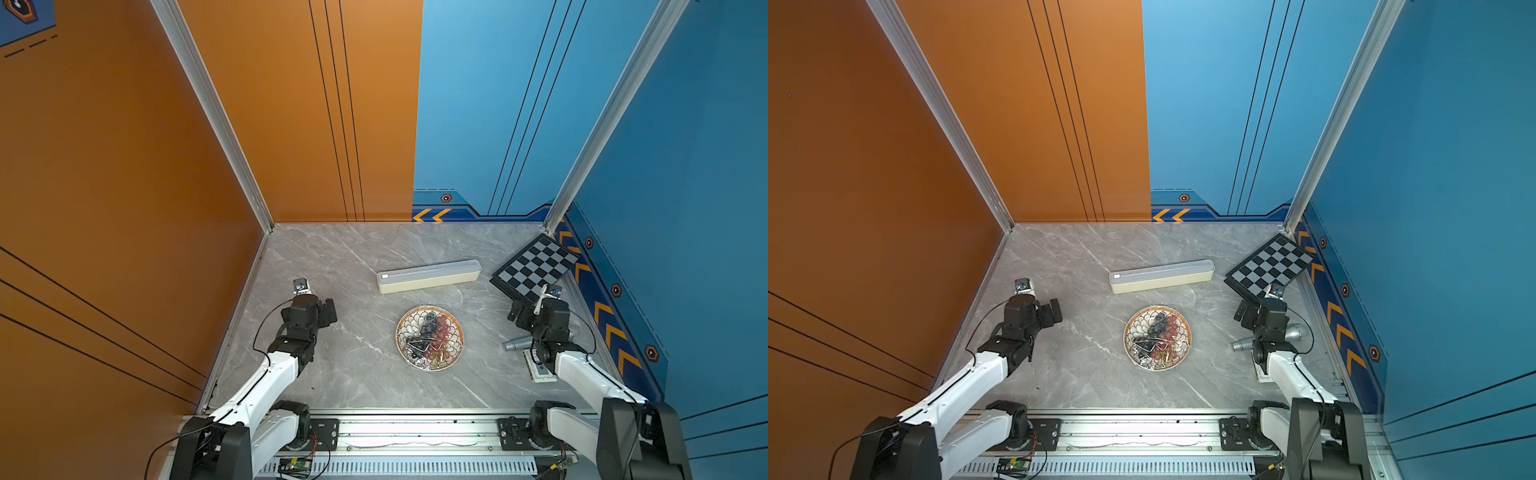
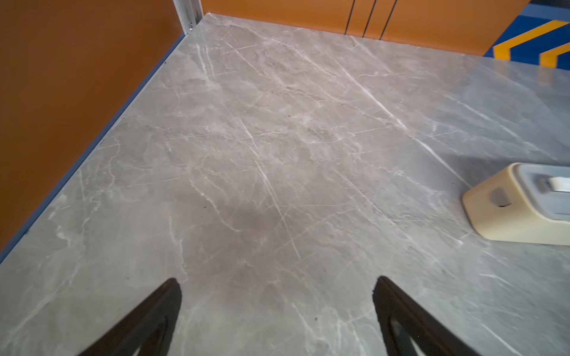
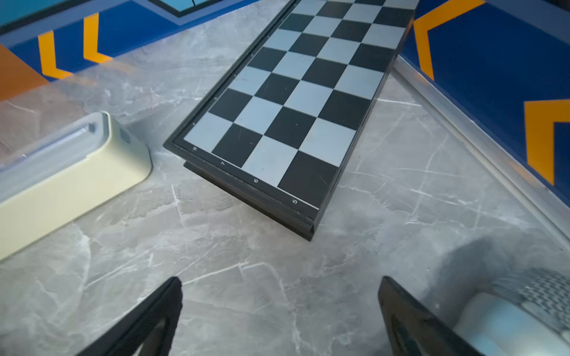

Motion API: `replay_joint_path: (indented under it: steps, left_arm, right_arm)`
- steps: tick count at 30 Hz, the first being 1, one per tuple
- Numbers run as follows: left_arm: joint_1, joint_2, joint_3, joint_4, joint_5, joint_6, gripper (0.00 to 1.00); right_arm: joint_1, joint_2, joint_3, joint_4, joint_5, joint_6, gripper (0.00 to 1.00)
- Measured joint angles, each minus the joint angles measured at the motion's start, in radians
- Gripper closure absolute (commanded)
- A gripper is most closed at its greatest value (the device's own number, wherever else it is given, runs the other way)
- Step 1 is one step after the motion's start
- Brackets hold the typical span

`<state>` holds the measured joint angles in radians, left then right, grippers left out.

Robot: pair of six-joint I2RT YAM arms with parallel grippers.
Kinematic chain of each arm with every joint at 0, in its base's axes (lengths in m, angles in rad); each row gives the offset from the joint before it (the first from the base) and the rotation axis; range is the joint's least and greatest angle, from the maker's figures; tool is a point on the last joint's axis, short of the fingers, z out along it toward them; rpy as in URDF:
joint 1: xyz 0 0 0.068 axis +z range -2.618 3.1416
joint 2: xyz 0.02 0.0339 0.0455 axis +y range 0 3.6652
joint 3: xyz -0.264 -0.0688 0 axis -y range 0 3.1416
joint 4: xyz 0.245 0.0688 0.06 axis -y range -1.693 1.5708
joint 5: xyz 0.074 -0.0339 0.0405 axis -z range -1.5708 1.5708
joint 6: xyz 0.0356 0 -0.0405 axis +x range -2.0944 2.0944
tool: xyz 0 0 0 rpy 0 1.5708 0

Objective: Wrap the plate with plastic wrap
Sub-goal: Reset both arms

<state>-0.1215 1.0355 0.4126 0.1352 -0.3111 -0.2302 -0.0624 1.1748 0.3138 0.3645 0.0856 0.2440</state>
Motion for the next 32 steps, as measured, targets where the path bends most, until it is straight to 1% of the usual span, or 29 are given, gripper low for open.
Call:
replay_joint_path:
  steps: [3,5,8,9,13,16,20,26,32]
  left_arm:
    - [0.037,0.042,0.0,0.094,0.001,0.047,0.01]
    - [0.052,0.076,0.0,0.16,0.005,0.068,0.01]
    - [0.058,0.15,0.0,0.272,0.009,0.103,0.01]
    - [0.059,0.181,0.0,0.31,0.012,0.115,0.01]
    - [0.06,0.311,0.0,0.444,0.02,0.166,0.01]
    - [0.062,0.405,-0.001,0.538,0.032,0.189,0.01]
    - [0.065,0.514,-0.018,0.666,0.059,0.207,0.01]
    - [0.076,0.526,-0.035,0.745,0.076,0.209,0.01]
    - [0.076,0.526,-0.035,0.777,0.08,0.212,0.01]
  right_arm:
    - [0.047,0.127,-0.012,0.198,0.017,-0.058,0.0]
    - [0.067,0.196,-0.006,0.296,0.024,-0.091,0.0]
    - [0.077,0.323,0.005,0.463,0.024,-0.126,0.0]
    - [0.077,0.351,0.006,0.483,0.024,-0.132,0.0]
    - [0.076,0.362,0.016,0.515,0.046,-0.137,0.0]
    - [0.087,0.363,0.031,0.538,0.077,-0.143,0.0]
    - [0.1,0.363,0.039,0.544,0.09,-0.151,0.0]
    - [0.115,0.363,0.039,0.545,0.103,-0.17,0.0]
    - [0.107,0.363,0.041,0.544,0.099,-0.17,0.0]
